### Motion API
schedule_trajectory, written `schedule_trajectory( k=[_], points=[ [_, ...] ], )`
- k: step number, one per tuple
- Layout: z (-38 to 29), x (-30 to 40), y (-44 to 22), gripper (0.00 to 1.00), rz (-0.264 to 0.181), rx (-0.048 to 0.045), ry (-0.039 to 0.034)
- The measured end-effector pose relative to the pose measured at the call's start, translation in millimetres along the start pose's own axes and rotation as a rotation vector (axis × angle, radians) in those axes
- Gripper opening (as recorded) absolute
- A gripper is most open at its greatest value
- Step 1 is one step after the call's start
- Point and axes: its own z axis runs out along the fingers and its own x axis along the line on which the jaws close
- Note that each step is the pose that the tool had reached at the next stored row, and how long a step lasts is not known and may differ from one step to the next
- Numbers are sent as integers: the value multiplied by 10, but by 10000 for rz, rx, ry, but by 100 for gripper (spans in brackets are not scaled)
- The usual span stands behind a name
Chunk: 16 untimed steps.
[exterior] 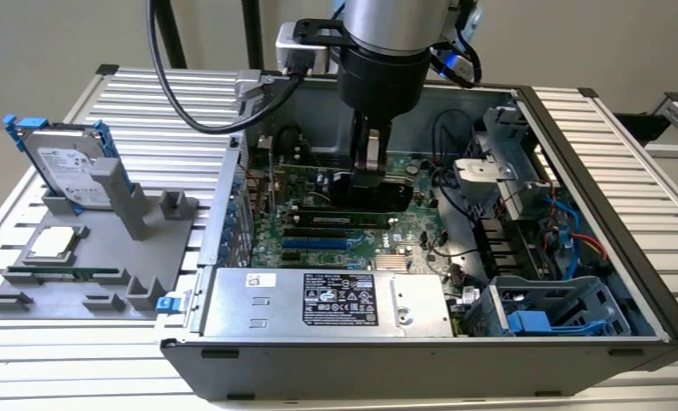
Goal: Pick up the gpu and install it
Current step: 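Insert the gpu into the slot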
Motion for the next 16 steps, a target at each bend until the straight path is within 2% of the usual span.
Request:
schedule_trajectory(
  k=[7, 16],
  points=[
    [20, 1, 1, 0, 0, 0, -3],
    [115, 3, 11, 0, 0, 0, -4]
  ],
)
